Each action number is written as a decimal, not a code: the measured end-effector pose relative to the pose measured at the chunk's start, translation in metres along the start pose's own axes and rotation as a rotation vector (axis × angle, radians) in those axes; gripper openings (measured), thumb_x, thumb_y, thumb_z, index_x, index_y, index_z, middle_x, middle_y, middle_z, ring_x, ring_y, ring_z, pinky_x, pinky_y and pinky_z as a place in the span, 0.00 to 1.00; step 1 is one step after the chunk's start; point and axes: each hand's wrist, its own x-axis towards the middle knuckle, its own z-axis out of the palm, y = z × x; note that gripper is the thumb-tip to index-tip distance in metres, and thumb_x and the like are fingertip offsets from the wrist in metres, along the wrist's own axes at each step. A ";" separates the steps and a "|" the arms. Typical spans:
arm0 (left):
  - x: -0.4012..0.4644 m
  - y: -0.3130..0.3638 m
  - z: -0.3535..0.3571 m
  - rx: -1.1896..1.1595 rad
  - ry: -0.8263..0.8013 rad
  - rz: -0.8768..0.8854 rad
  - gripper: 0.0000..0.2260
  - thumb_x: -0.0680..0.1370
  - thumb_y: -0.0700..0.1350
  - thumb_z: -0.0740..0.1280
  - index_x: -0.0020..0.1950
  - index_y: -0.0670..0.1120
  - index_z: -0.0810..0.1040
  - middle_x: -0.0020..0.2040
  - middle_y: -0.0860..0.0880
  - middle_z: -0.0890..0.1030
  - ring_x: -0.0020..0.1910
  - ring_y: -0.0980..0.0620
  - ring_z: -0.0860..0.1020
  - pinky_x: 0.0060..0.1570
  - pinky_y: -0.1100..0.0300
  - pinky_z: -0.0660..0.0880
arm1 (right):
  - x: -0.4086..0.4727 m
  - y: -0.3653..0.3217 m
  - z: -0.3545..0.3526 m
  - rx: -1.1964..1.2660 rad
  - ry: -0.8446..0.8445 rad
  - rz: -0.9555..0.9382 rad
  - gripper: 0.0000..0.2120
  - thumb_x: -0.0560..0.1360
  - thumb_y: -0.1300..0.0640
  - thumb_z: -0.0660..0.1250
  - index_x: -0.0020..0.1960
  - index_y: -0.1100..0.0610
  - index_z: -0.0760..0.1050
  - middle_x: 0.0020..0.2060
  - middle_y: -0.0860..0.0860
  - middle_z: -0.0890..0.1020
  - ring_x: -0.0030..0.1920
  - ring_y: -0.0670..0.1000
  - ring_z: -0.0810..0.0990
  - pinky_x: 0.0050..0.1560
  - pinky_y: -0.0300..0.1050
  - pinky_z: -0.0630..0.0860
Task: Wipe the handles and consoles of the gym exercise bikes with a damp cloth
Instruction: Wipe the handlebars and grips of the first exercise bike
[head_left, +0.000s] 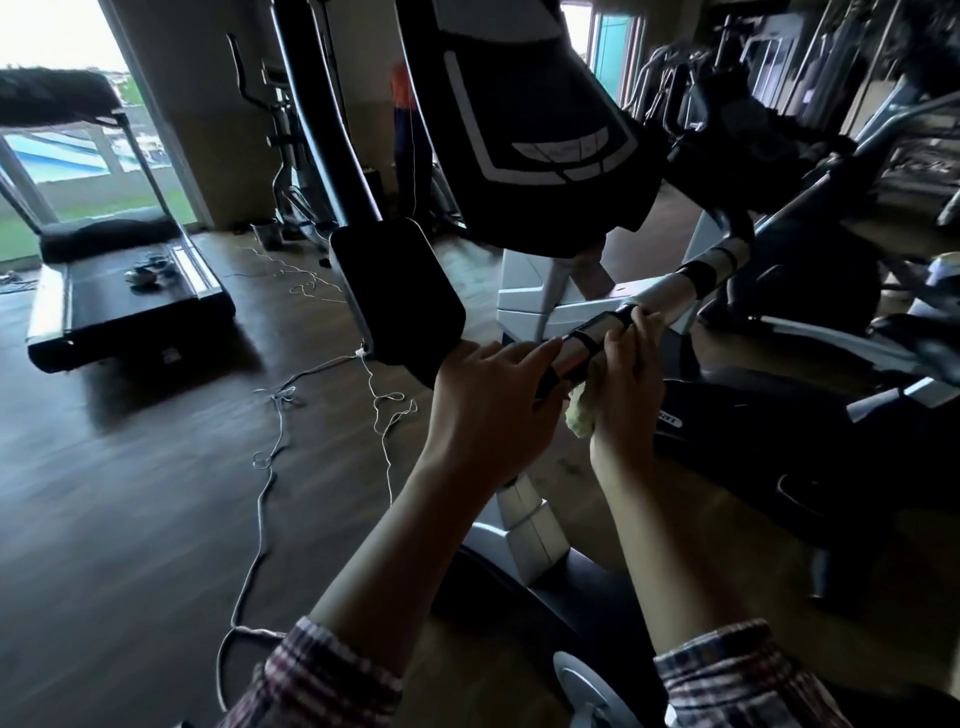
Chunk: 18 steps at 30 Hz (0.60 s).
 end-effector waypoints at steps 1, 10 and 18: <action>-0.002 0.000 0.001 0.007 0.016 0.002 0.17 0.73 0.53 0.66 0.58 0.48 0.82 0.51 0.51 0.85 0.43 0.46 0.84 0.46 0.55 0.76 | -0.003 -0.003 -0.002 0.037 -0.007 0.022 0.18 0.81 0.62 0.60 0.71 0.58 0.69 0.58 0.33 0.70 0.56 0.26 0.71 0.63 0.31 0.67; -0.031 0.001 0.009 -0.010 0.245 0.039 0.14 0.72 0.42 0.70 0.57 0.45 0.81 0.56 0.49 0.83 0.54 0.48 0.81 0.63 0.51 0.69 | -0.055 -0.030 -0.018 0.159 -0.162 0.020 0.15 0.80 0.67 0.61 0.48 0.48 0.78 0.25 0.57 0.73 0.23 0.45 0.74 0.28 0.30 0.71; -0.096 -0.016 0.012 -0.160 0.336 0.012 0.16 0.76 0.39 0.65 0.64 0.43 0.78 0.67 0.47 0.76 0.69 0.50 0.70 0.71 0.51 0.65 | -0.115 0.002 -0.006 0.030 -0.219 0.150 0.19 0.77 0.67 0.65 0.60 0.47 0.77 0.38 0.57 0.76 0.33 0.53 0.78 0.35 0.35 0.75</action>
